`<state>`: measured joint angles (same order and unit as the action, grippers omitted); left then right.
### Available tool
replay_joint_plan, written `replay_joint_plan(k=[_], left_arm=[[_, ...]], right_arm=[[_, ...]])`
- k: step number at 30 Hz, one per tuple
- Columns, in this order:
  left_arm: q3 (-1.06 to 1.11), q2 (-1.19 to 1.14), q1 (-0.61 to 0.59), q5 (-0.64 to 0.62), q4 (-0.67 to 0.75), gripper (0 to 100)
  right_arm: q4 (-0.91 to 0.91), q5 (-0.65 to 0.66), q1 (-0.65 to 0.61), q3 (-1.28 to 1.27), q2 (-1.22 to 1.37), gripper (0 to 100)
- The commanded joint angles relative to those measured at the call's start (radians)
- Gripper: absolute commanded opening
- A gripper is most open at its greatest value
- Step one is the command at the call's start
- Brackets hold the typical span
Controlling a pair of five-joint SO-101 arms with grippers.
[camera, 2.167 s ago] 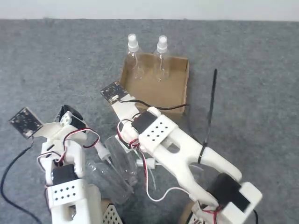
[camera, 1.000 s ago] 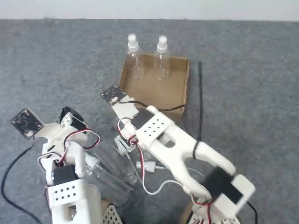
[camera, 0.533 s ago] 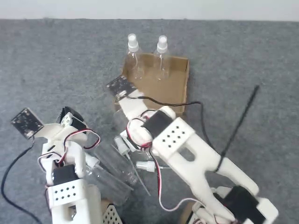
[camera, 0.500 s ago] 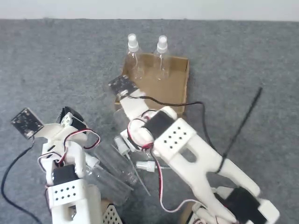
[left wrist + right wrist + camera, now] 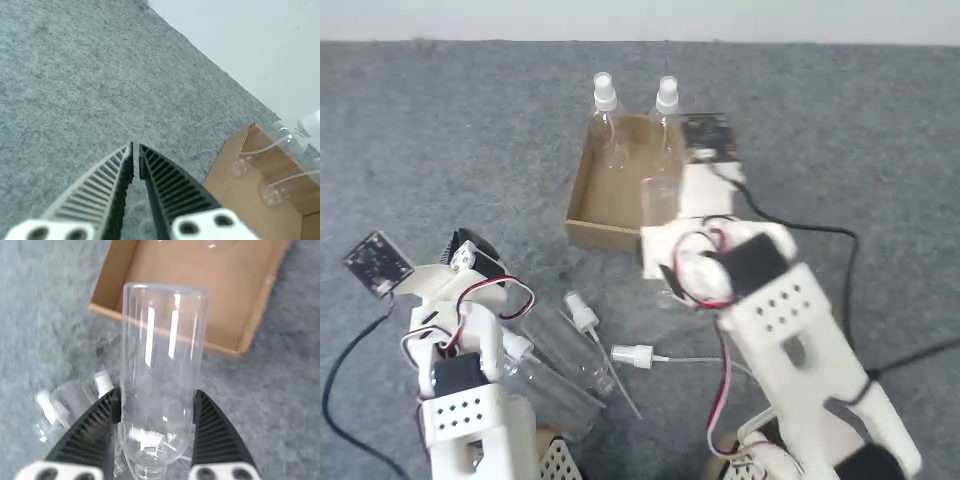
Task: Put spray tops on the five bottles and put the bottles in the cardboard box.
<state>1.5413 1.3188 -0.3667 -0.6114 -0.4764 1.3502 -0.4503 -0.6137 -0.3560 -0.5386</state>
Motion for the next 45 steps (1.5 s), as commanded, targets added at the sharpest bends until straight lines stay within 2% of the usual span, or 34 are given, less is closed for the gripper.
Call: replay_joint_plan(k=[1,11,18,23,32,40,45], left_arm=[[-0.015,0.021,-0.005,0.008,0.002,1],[-0.015,0.021,-0.005,0.008,0.002,1],[-0.015,0.021,-0.005,0.008,0.002,1],[-0.015,0.021,-0.005,0.008,0.002,1],[-0.013,0.021,-0.006,0.008,0.002,1],[-0.013,0.021,-0.006,0.008,0.000,1],[-0.013,0.021,-0.006,0.008,-0.002,1]], right_arm=[[0.022,-0.074,0.085,-0.043,-0.139,2.2],[-0.142,-0.114,0.223,-0.351,-0.409,2.2],[-0.147,-0.121,0.332,-0.443,-0.479,2.0],[-0.147,-0.201,0.450,-0.443,-0.478,2.0],[-0.148,-0.342,0.582,-0.482,-0.478,2.0],[-0.166,-0.443,0.622,-0.557,-0.478,2.0],[-0.229,-0.456,0.622,-0.618,-0.476,1.9]])
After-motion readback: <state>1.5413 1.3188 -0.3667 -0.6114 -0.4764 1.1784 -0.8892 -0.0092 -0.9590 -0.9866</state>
